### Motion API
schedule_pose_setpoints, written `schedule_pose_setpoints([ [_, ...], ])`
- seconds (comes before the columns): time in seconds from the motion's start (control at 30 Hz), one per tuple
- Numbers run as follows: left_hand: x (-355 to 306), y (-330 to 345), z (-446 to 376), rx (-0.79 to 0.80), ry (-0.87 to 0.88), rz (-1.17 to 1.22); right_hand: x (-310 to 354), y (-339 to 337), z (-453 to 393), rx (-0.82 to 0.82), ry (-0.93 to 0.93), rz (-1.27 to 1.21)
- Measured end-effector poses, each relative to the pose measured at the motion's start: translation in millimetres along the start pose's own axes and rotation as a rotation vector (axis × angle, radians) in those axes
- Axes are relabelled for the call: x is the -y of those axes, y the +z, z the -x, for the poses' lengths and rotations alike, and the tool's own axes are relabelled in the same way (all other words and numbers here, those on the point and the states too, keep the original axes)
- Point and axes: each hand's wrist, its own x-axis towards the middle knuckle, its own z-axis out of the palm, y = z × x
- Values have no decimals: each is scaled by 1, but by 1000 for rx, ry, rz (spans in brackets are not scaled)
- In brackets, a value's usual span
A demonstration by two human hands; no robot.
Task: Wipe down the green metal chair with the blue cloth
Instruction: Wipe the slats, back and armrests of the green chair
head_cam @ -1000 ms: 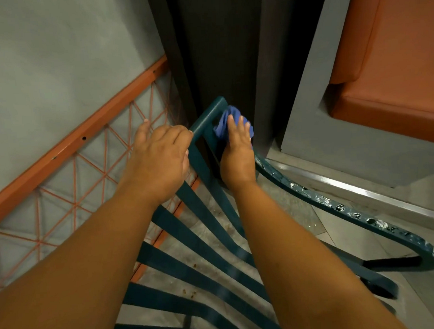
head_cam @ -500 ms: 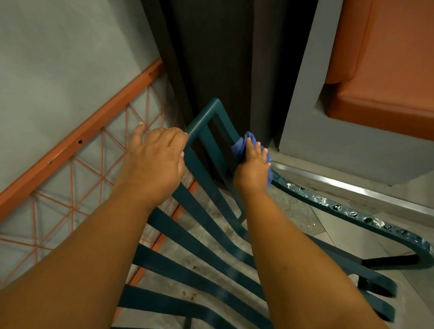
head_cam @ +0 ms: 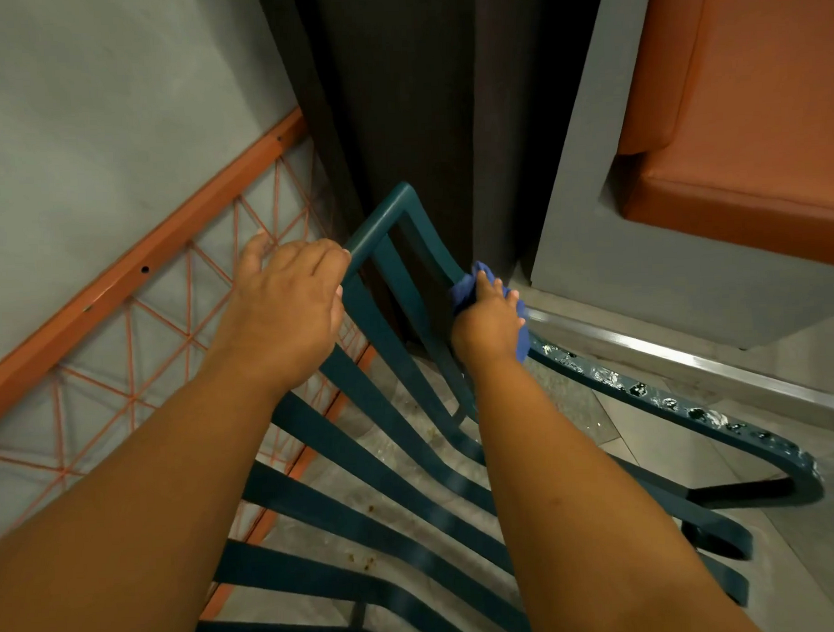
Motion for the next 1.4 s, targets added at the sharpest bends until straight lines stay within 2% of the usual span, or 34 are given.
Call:
schedule_pose_setpoints([
  [0.1,0,-1,0,4,-1,-6,3,7,12,-54,-185,-10],
  [0.17,-1,-1,0,9,-5,-12,-13,11,21,-88,-243,25],
  [0.27,-1,-1,-1,19,-6,-16,-26,8,16,-31,-85,169],
  [0.33,-1,-1,-1,22,-6,-17,-14,1,8,1,37,110],
  [0.4,-1,-1,0,24,-7,-16,8,-3,5,-6,-2,10],
  [0.47,-1,-1,0,27,-7,-16,24,0,10,-38,-140,-63],
  [0.57,-1,-1,0,28,-11,-14,22,8,22,-68,-261,-129],
  [0.63,-1,-2,0,28,-9,-9,12,7,20,-35,-202,-13],
  [0.7,0,-2,0,28,-9,-9,14,3,6,1,-48,2],
  [0.77,1,-1,-1,23,-9,-8,30,-4,-7,-5,51,-164],
  [0.8,1,-1,-2,20,-9,-7,43,-10,-11,-13,38,-270],
  [0.93,1,0,-2,18,-6,-6,93,-33,-10,-6,-274,-644],
  [1.03,-1,-1,-2,37,-10,-7,100,-43,-15,59,-328,-808],
  [1.13,-1,-2,-2,38,-16,-7,72,-40,-27,173,-232,-686],
  [1.3,0,0,0,20,-7,3,29,-37,-39,232,-91,-170],
  [1.37,0,1,-1,27,-6,0,34,-33,-35,194,-23,-55],
  [1.4,0,1,-1,29,-5,4,39,-29,-30,134,-8,-96],
])
